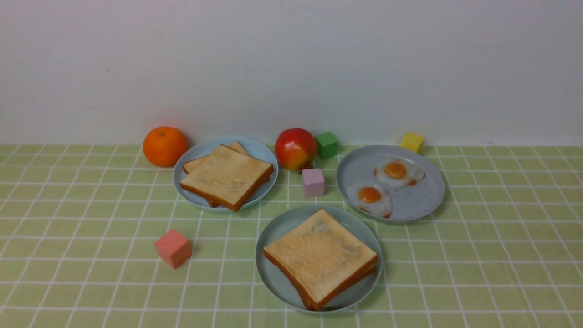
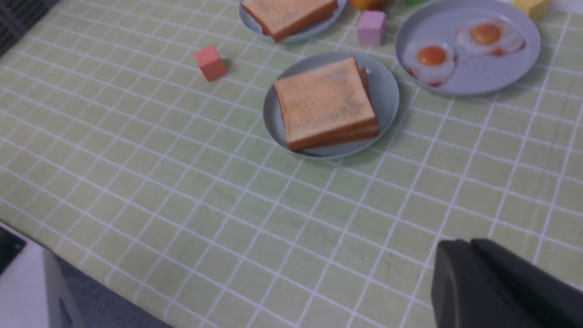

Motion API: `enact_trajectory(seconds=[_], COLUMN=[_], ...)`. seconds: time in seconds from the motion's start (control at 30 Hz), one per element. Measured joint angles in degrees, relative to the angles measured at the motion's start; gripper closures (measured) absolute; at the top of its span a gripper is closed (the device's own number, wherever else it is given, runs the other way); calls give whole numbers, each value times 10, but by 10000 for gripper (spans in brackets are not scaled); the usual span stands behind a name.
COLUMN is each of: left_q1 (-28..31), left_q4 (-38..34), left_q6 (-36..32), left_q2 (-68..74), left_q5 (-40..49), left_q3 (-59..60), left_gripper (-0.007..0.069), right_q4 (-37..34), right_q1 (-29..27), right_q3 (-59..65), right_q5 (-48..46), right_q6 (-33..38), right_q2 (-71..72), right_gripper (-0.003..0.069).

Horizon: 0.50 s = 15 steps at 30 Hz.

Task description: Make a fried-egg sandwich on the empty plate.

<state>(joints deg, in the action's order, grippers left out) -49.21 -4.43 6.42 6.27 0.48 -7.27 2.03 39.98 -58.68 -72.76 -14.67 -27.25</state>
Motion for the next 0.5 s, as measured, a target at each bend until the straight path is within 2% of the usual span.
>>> enact_trajectory(seconds=[0.5], left_q1=[0], left_q4=[0], left_q6=[1], left_q2=[-2], left_q5=[48], left_q3=[26], left_gripper=[638], right_q4=[-2], right_q1=[-1], right_q3=[98], right_q5=[2], right_q6=[0], right_q2=[0], right_gripper=[600])
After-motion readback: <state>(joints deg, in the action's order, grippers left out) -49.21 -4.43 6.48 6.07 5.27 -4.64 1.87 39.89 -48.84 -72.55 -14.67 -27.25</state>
